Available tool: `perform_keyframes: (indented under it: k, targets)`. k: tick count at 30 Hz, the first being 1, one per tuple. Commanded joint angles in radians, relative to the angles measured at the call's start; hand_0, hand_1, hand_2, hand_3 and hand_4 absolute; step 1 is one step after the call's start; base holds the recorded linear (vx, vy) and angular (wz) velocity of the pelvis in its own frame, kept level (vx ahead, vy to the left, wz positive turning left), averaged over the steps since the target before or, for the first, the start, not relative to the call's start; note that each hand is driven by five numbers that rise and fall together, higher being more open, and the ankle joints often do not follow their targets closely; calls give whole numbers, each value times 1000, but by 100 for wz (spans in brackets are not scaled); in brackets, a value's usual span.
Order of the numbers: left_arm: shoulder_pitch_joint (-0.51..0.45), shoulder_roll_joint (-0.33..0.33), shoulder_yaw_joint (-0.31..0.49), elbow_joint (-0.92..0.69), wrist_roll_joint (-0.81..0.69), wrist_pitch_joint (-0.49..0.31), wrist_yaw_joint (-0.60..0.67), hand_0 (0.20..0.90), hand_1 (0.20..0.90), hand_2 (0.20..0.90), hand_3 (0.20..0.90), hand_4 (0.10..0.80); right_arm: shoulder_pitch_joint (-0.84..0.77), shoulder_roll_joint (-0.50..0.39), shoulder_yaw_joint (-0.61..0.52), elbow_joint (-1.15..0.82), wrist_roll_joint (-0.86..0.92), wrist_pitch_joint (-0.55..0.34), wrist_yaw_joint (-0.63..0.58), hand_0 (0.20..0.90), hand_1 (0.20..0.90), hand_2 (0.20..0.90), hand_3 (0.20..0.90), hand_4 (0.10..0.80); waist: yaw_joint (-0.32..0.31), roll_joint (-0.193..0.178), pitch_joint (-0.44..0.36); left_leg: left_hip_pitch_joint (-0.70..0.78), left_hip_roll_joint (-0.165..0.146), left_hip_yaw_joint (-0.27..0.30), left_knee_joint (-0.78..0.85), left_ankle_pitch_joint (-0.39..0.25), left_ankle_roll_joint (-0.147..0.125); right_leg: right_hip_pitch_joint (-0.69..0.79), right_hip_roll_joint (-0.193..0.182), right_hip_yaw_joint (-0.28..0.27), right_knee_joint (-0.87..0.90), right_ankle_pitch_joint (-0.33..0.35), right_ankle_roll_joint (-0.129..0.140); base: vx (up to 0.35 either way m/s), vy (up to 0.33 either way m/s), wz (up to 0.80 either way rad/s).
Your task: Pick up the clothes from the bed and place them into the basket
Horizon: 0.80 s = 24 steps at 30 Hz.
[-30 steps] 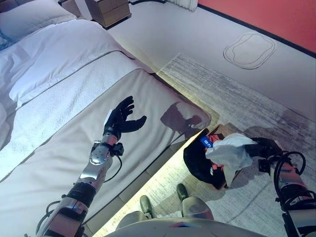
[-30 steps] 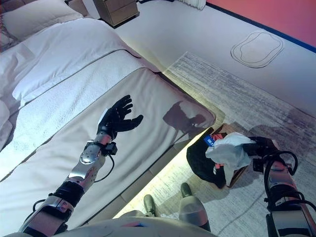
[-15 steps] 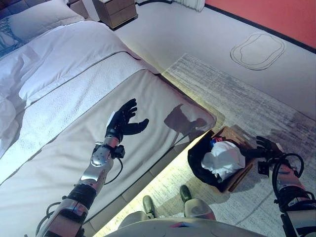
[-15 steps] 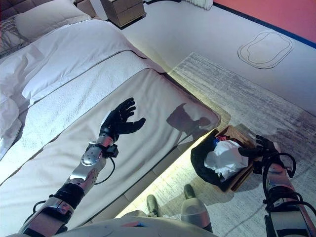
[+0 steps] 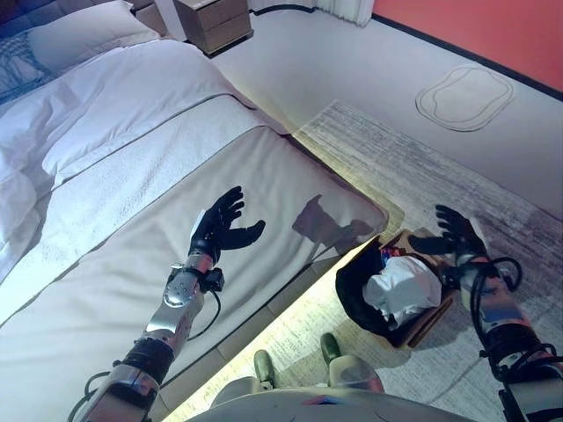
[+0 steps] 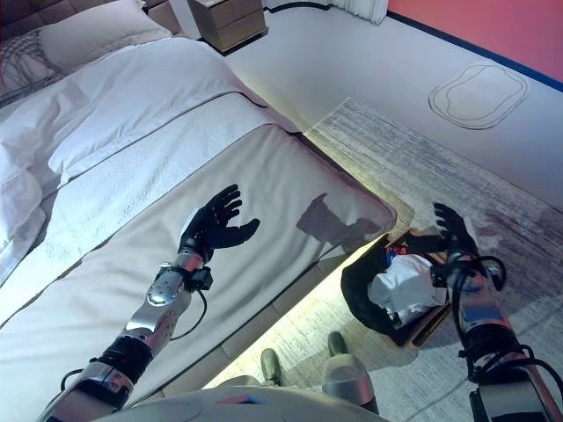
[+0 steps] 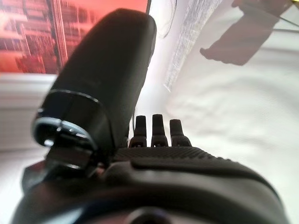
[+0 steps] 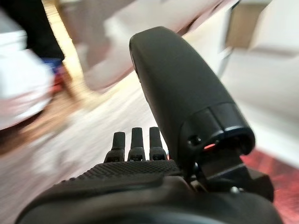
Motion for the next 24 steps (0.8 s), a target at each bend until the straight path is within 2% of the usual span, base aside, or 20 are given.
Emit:
perform_keyframes:
  k: [1, 3, 10, 17, 24]
  targets:
    - [-28, -11, 6, 32, 21, -47, 1, 900, 900, 900, 900, 800, -40, 27, 37, -155, -155, -142, -55, 900, 900, 900, 900, 800, 48, -40, -78, 11, -18, -63, 13, -94, 2, -45, 33, -13, 69, -28, -19, 29, 53, 15]
    - [2, -30, 6, 47, 49, -67, 37, 900, 900, 900, 900, 800, -11, 65, 81, -227, -251, -169, -67, 900, 900, 900, 900, 800, 59, -45, -84, 8, -22, -78, 5, -90, 0, -34, 26, -24, 35, -14, -13, 32, 52, 25]
    - [78, -62, 50, 65, 35, -85, 58, 900, 900, 900, 900, 800, 80, 130, 165, -275, -345, -201, -94, 900, 900, 900, 900, 800, 95, -55, -105, -7, -22, -108, 5, -81, 3, -19, 14, -69, 24, -27, -11, 38, 29, 28]
    - [112, -64, 69, 83, 39, -62, 20, 900, 900, 900, 900, 800, 115, 155, 234, -272, -307, -163, -35, 900, 900, 900, 900, 800, 149, -71, -116, -15, -32, -159, 5, -70, 6, 11, 1, -138, 13, -38, -10, 31, -17, 32]
    - [117, -52, 77, 84, 13, -34, -29, 900, 900, 900, 900, 800, 128, 172, 273, -279, -288, -160, -38, 900, 900, 900, 900, 800, 179, -78, -118, -13, -34, -176, 5, -60, 10, 30, -8, -180, 15, -35, -4, 31, -20, 16]
